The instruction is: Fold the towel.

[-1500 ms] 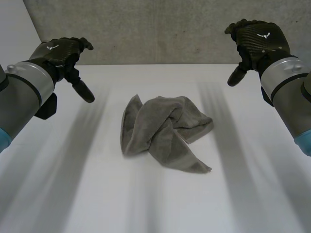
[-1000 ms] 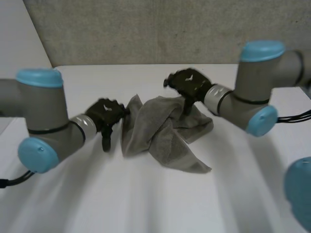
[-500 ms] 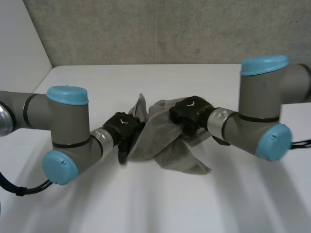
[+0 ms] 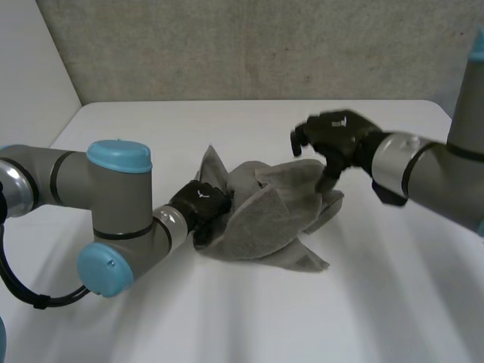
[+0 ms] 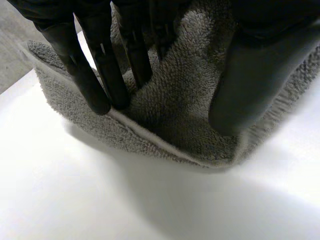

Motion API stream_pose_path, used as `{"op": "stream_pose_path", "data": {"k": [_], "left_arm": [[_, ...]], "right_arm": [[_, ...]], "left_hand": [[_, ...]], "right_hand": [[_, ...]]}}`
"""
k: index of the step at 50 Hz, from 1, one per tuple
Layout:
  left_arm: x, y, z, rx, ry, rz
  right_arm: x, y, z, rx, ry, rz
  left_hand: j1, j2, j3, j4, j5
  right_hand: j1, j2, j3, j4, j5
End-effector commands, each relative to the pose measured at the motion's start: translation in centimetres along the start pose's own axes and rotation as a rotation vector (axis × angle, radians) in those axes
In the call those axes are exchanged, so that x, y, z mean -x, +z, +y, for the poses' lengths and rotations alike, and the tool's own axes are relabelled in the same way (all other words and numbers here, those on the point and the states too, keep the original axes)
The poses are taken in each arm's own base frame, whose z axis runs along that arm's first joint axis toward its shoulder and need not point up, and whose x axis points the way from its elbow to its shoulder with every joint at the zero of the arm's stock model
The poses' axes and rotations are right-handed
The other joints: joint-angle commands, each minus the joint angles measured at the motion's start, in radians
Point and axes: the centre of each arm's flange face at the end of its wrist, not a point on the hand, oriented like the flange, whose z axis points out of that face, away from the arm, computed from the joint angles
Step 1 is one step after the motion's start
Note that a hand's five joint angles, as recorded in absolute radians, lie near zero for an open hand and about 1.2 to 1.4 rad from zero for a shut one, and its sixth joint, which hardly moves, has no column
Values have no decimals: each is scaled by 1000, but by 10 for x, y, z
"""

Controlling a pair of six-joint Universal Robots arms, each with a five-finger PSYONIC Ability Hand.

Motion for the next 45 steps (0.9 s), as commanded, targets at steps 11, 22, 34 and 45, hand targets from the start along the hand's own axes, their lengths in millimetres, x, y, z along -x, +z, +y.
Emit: {"op": "stream_pose_path", "data": {"k": [11,22,34,45], "left_arm": [[-10,-4,3,16,10,24],[-10,-10,5,63,-7,20],[-39,-28,-4,80,-38,99],[-48,-28,-8,66,-30,106]], "right_arm": [[16,85,41,78,-188,-116],[25,109,70,114,-319,-151],[24,103,66,124,-185,-142],[-25,57,55,190,-71,85]], "left_hand": [[-193,-206,-208,-208,-373],[-536,-550,-551,-551,-717],[-533,-547,-548,-548,-714],[-510,-524,-525,-525,-690]], "right_hand": [[-33,-32,-33,-35,-8],[-124,-124,-124,-126,-99],[808,809,809,807,833],[808,809,809,807,833]]}}
